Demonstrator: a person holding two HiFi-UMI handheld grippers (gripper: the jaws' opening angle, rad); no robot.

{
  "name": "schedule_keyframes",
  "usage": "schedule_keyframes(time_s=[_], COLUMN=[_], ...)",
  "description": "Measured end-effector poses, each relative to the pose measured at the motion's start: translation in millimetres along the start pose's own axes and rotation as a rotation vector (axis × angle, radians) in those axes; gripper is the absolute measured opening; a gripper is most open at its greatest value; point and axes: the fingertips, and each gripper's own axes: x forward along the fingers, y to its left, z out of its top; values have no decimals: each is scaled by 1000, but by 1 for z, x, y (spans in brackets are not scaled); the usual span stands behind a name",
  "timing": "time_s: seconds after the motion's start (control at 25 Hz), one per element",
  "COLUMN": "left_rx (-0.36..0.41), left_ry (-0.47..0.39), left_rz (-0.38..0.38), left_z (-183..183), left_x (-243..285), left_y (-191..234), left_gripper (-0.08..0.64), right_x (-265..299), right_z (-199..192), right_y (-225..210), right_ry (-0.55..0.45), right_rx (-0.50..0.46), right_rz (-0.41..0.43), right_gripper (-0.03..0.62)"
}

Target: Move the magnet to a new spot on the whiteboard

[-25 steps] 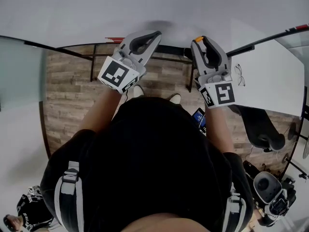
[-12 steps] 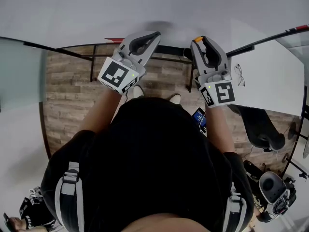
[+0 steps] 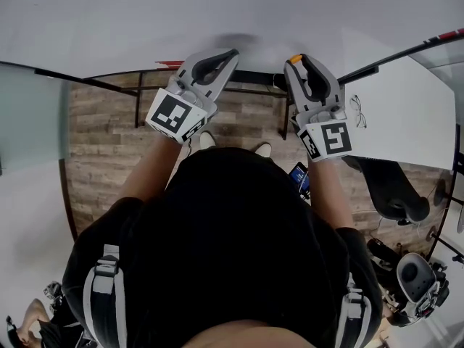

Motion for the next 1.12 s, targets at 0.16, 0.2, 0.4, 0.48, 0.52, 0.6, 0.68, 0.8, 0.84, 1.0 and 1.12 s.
schedule_keyframes(time_s=[0.16,0.2,0.4,0.48,0.52,0.6,0.68,0.8,0.84,1.0,1.12], left_rx=[1,0,6,9,9,8,15,27,28,45,71], left_ry=[-5,-3,5,1,-2,-5,-8,-16,-22,-30,-21], left_rz=[0,-2,-6,1,5,14,22,41,47,65,70], left_z=[3,4,13,15,16,16,18,23,25,28,27], left_x=[-3,-3,-11,-15,-17,-22,-29,-41,-45,-60,-72], left_y=[3,4,12,18,22,31,42,60,65,85,101], left_gripper=[5,5,5,5,5,5,5,5,5,5,5], right_x=[2,3,14,21,25,34,44,58,63,83,100], right_z=[3,5,18,24,26,30,34,37,38,37,33], right_y=[3,4,14,19,21,25,30,38,41,56,69], right_ry=[-2,-5,-25,-32,-35,-40,-44,-51,-53,-49,-29], right_rx=[-4,-6,-26,-32,-36,-45,-46,-24,-18,-23,-41], right_rz=[-6,-6,-11,-12,-13,-19,-26,-34,-36,-40,-51], right_gripper=[120,120,120,120,120,120,120,120,120,120,120])
